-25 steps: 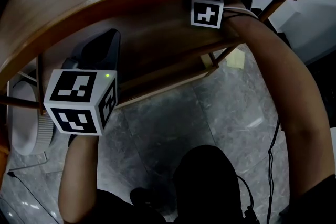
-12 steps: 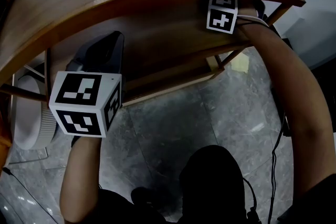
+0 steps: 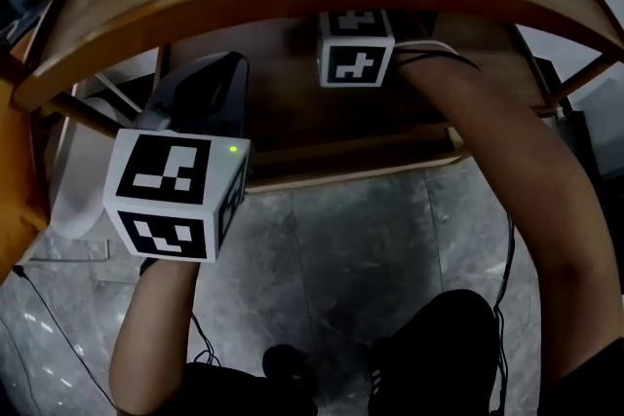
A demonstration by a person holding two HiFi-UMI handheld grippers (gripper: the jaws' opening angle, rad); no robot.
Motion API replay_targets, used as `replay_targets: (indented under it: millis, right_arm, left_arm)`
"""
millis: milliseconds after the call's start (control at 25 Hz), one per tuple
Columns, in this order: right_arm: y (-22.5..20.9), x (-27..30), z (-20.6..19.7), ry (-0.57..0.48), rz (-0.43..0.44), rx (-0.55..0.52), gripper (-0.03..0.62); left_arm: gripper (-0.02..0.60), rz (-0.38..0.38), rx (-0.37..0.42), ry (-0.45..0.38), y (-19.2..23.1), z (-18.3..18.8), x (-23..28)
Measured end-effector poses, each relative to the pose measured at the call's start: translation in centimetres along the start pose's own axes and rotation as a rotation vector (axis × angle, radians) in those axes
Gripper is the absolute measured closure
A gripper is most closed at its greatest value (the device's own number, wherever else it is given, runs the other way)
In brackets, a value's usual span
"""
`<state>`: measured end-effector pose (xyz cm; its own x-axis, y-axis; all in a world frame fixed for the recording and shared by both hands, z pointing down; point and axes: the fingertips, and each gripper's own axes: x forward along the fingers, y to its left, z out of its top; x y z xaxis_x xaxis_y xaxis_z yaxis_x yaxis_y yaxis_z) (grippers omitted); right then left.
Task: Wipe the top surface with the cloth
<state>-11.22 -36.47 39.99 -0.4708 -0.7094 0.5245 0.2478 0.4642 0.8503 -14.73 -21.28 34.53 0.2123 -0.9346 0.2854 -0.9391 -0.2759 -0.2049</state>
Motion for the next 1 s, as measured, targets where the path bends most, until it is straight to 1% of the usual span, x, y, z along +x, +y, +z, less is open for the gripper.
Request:
replay_targets:
  millis: [80, 200, 280, 520, 600, 720, 840, 1000]
  right_arm:
    - [-0.1, 1.1, 3.6, -0.054, -0.018, -0.018, 0.563]
    - [-0.4, 2.4, 7.8, -0.112, -0.033, -0.038, 0.563]
    - [-0.6, 3.1, 10.0, -0.138, -0.036, -0.046, 0.563]
    - [-1.9, 5.2, 15.2, -0.189, -0.057, -0.064, 0.563]
    - [-2.4, 6.0, 16.2, -0.189, -0.065, -0.077, 0.563]
    - [-2.1, 7.1, 16.5, -0.181, -0.038, -0.077, 0.563]
    - [-1.7, 7.4, 16.8, -0.184, -0.024, -0.093, 0.563]
    - [-1.2, 7.3, 15.7, -0.156, -0.006, -0.120, 0.563]
  left_arm:
    - [0.571, 0.010, 0.017, 0.010, 0.8, -1.1, -0.6]
    - [0.571, 0.037, 0.027, 0.012, 2.4, -2.1, -1.7]
    - [0.571, 0.051, 0.021, 0.006, 3.3, -2.6, -2.3]
    - [0.571, 0.035, -0.020, -0.028, 3.6, -3.1, -3.7]
    - [0.571, 0.031, -0.056, -0.043, 3.9, -3.1, -4.2]
    - [0.571, 0.029, -0.046, -0.053, 3.9, -3.2, -4.8]
    - [0.571, 0.025, -0.067, -0.056, 3.9, -3.4, -5.2]
    - [0.571, 0.009, -0.053, -0.058, 3.2, -3.0, -5.1]
